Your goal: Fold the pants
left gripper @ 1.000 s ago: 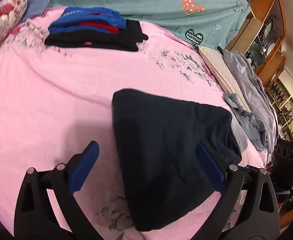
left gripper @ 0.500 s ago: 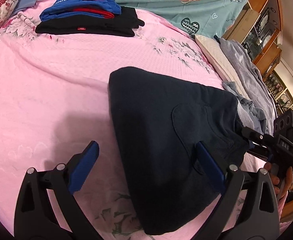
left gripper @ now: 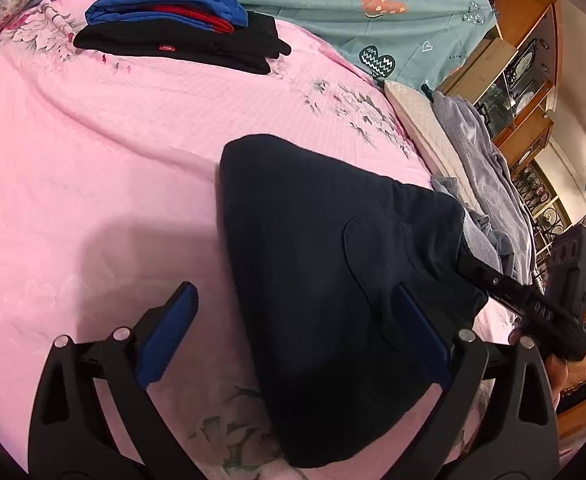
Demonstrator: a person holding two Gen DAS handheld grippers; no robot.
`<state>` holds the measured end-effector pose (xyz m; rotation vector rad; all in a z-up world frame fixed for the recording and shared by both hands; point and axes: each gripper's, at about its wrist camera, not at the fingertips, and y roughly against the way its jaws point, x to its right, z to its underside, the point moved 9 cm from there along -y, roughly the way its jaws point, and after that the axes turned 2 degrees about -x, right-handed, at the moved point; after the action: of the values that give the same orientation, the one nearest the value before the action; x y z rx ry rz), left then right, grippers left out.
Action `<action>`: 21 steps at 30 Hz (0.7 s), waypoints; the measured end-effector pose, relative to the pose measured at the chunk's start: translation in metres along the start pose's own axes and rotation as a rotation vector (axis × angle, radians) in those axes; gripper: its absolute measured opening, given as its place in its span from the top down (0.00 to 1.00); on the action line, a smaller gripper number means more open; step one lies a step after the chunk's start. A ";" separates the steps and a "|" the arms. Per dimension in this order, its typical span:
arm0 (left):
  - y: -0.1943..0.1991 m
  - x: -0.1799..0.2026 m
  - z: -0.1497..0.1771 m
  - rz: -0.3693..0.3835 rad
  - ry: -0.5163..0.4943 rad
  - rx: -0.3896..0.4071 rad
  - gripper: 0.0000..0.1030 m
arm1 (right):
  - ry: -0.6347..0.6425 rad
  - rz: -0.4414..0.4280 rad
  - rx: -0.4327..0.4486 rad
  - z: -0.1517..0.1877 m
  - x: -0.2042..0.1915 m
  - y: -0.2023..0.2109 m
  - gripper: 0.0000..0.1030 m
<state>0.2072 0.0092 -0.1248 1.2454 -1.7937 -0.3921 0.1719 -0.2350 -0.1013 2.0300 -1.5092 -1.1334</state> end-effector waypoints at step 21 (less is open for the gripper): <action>0.017 -0.018 -0.008 0.047 0.112 0.076 0.04 | 0.088 -0.440 0.119 -0.048 -0.073 0.066 0.77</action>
<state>0.2056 0.0343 -0.1175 1.2506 -1.7524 -0.2253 0.1609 -0.1998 0.0018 2.5404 -1.1406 -1.1066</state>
